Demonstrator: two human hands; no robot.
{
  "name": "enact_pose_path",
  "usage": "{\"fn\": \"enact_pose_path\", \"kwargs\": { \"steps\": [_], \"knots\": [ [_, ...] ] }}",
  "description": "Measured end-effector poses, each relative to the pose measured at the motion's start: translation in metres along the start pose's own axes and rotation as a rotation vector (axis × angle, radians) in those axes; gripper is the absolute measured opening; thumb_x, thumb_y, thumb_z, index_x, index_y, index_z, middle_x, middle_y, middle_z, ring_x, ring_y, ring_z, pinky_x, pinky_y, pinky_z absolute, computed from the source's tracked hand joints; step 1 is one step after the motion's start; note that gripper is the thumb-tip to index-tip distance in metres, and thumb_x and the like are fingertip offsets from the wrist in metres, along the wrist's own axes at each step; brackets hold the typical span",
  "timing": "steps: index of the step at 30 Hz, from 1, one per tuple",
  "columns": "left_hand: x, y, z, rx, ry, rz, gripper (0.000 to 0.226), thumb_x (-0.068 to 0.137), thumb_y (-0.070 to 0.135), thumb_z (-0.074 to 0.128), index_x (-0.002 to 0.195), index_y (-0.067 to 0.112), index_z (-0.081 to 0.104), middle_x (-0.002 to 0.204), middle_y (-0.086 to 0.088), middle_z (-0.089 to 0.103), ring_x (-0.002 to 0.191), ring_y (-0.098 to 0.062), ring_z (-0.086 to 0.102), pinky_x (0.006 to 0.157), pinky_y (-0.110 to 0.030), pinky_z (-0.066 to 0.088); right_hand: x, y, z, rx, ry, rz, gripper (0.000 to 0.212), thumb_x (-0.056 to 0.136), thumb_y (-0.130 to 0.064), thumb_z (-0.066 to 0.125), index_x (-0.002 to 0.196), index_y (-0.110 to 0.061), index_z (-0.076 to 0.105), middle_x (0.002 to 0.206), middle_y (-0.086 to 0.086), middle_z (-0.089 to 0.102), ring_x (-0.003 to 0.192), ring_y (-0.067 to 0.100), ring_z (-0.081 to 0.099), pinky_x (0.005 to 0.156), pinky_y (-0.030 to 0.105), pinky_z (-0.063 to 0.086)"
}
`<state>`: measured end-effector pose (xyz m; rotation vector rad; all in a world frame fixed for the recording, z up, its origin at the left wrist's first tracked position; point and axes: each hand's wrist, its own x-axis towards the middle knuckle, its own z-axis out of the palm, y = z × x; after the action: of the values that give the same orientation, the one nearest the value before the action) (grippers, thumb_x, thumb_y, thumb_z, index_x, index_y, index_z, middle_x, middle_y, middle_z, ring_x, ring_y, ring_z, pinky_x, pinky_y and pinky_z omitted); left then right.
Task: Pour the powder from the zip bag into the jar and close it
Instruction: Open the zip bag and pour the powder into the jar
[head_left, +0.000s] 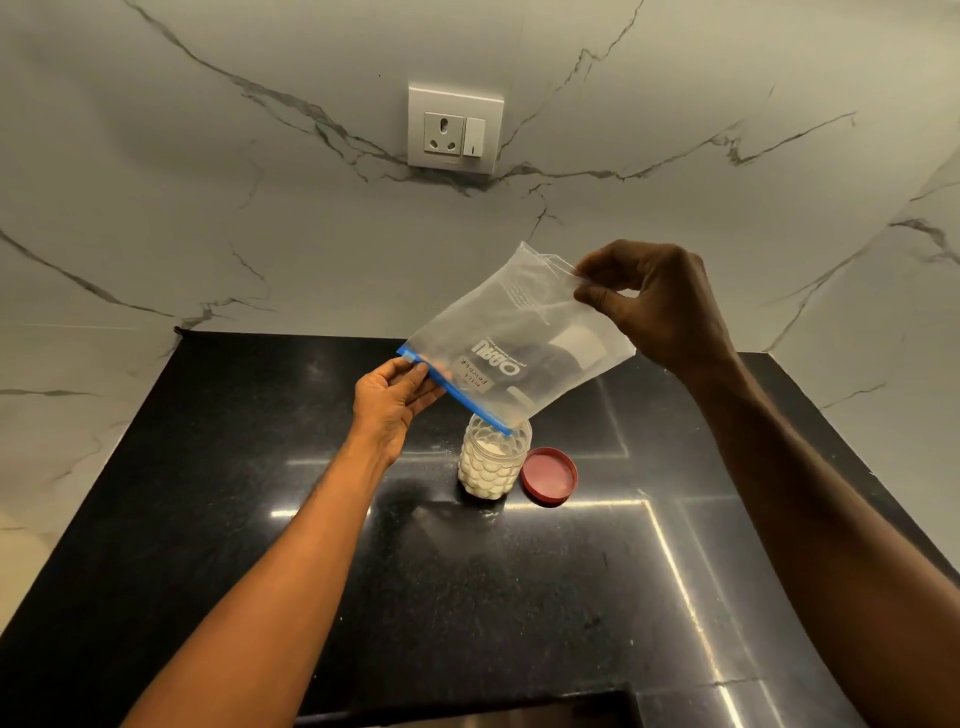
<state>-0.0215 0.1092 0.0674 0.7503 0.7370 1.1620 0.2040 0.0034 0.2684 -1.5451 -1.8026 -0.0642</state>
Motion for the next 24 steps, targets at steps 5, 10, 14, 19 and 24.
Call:
{"fn": "enact_pose_path", "kwargs": {
  "steps": [5, 10, 14, 19, 24],
  "knots": [
    [0.001, 0.000, 0.000, 0.001, -0.002, 0.007, 0.019, 0.096, 0.005, 0.060, 0.113, 0.007, 0.067, 0.106, -0.011, 0.077, 0.101, -0.026, 0.074, 0.078, -0.033, 0.063, 0.000, 0.000, -0.003, 0.008, -0.027, -0.004, 0.020, 0.082, -0.012, 0.077, 0.100, -0.006, 0.073, 0.093, 0.003, 0.074, 0.083, 0.010, 0.070, 0.077, 0.000, 0.046],
    [0.002, -0.002, 0.000, 0.002, -0.015, 0.011, 0.020, 0.095, 0.005, 0.061, 0.114, 0.005, 0.067, 0.106, -0.012, 0.077, 0.103, -0.028, 0.074, 0.078, -0.033, 0.062, -0.001, 0.001, -0.006, 0.035, -0.001, 0.016, 0.018, 0.082, -0.013, 0.077, 0.099, -0.007, 0.074, 0.091, 0.001, 0.074, 0.083, 0.009, 0.070, 0.078, 0.004, 0.049],
    [0.002, -0.002, 0.000, 0.003, -0.021, 0.010, 0.022, 0.095, 0.006, 0.061, 0.116, 0.005, 0.066, 0.107, -0.012, 0.077, 0.104, -0.028, 0.073, 0.080, -0.034, 0.062, -0.001, -0.002, -0.004, 0.048, 0.063, 0.010, 0.018, 0.082, -0.012, 0.076, 0.098, -0.005, 0.074, 0.093, 0.004, 0.074, 0.083, 0.010, 0.070, 0.079, 0.005, 0.049],
    [0.001, -0.003, 0.000, -0.001, 0.000, 0.007, 0.022, 0.095, 0.006, 0.061, 0.116, 0.004, 0.066, 0.108, -0.013, 0.076, 0.101, -0.027, 0.074, 0.081, -0.037, 0.063, 0.000, -0.007, -0.002, 0.052, 0.067, -0.002, 0.018, 0.083, -0.012, 0.076, 0.099, -0.005, 0.074, 0.093, 0.005, 0.075, 0.084, 0.010, 0.071, 0.081, 0.008, 0.051],
    [-0.002, -0.002, -0.001, -0.012, 0.000, 0.000, 0.017, 0.095, 0.005, 0.061, 0.111, 0.006, 0.067, 0.106, -0.013, 0.076, 0.099, -0.027, 0.075, 0.078, -0.035, 0.063, 0.002, -0.011, -0.001, 0.053, 0.061, -0.018, 0.018, 0.083, -0.012, 0.076, 0.099, -0.003, 0.074, 0.094, 0.006, 0.074, 0.084, 0.010, 0.070, 0.080, 0.004, 0.049]
  ]
}}
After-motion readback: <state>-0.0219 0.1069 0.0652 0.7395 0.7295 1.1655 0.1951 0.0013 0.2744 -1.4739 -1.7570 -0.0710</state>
